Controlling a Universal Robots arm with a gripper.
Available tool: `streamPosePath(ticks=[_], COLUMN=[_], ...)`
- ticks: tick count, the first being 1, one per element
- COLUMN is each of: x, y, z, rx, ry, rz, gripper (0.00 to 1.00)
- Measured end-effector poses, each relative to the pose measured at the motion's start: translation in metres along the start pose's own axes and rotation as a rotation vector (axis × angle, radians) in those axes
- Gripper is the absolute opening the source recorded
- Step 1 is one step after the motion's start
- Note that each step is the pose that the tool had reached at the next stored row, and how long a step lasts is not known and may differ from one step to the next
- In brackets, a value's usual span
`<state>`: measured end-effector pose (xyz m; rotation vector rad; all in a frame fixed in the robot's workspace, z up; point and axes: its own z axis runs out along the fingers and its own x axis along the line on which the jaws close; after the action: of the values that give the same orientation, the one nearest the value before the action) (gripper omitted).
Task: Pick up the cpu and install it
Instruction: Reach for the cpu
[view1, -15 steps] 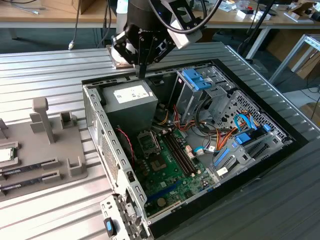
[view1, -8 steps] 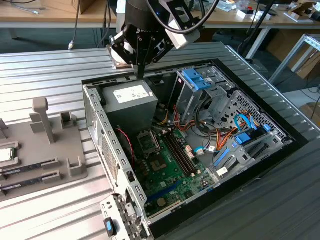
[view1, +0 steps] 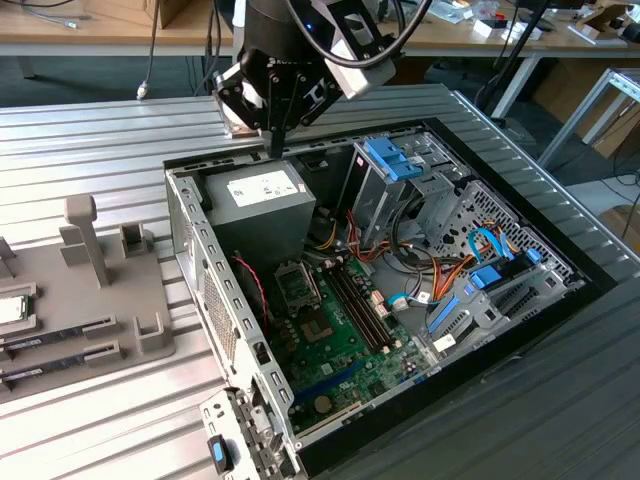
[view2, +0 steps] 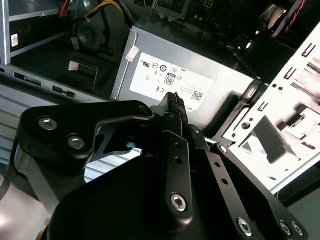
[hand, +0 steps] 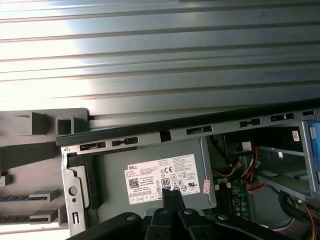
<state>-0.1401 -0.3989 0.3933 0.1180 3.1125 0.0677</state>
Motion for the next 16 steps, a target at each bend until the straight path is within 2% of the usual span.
streamPosePath(ticks=[16], x=[0.004], y=[-0.0003], z=[-0.0001], rx=[0.0001], ry=[0.0], rz=[0.0], gripper=[0.11])
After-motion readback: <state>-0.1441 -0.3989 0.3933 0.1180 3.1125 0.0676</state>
